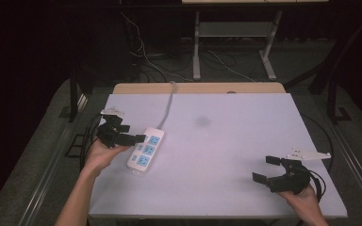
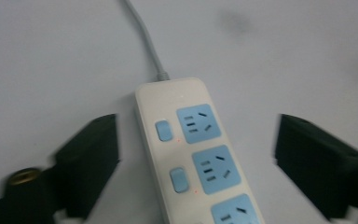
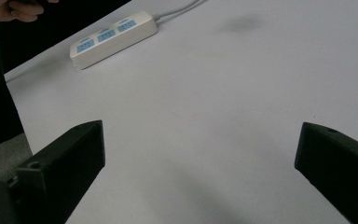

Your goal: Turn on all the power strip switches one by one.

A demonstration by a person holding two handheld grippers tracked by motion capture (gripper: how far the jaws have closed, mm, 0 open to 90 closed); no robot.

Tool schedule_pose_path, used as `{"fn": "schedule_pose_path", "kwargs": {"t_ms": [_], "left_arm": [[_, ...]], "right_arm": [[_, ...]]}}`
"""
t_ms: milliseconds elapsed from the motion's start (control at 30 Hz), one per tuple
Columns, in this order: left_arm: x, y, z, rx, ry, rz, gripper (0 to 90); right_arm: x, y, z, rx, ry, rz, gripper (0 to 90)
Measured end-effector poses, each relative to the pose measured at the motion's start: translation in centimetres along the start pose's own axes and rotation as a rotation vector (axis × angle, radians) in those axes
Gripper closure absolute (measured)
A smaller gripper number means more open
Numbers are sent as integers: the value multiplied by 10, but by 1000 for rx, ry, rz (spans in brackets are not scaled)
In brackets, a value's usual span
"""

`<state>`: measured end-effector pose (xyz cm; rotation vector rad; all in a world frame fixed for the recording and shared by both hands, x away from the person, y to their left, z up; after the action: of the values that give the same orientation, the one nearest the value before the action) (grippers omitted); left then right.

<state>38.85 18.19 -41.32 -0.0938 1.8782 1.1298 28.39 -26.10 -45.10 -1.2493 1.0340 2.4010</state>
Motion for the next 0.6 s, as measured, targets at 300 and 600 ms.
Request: {"fn": "schedule_pose_path", "kwargs": {"t_ms": [300,600], "left_arm": [[19,15,-19,3,8,-82,0],[42,19,-35,-13,25,-156,0]], "right_arm": [[0,0,0,-1,-3,-1,15],[0,1,0,-4,-4,-6,15]]}}
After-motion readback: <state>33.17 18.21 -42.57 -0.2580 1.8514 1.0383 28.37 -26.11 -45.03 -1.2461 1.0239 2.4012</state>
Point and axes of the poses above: each handheld gripper's, and its own axes: y roughly backward along the jaws, x roughly out of its underside, z roughly to its left, the point moved 7 cm from there along -y, roughly forward along the jaws, and after that the axes turned 5 degrees about -y, right-handed, at the moved point
